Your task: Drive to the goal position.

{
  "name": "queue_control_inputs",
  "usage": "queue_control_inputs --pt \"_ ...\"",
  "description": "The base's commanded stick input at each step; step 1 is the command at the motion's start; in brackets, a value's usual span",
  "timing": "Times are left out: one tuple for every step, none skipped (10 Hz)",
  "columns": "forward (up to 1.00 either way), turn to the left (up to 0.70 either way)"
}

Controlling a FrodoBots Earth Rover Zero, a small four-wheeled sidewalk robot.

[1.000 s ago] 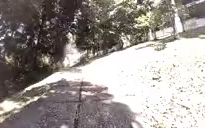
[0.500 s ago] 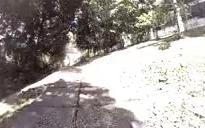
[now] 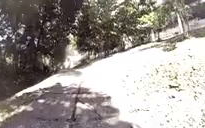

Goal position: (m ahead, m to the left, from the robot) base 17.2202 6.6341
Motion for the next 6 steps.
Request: queue_control_inputs --pt "0.50 0.00" --pt "0.50 0.00" --pt "0.50 0.00" --pt "0.50 0.00" --pt "0.50 0.00" --pt "0.50 0.00"
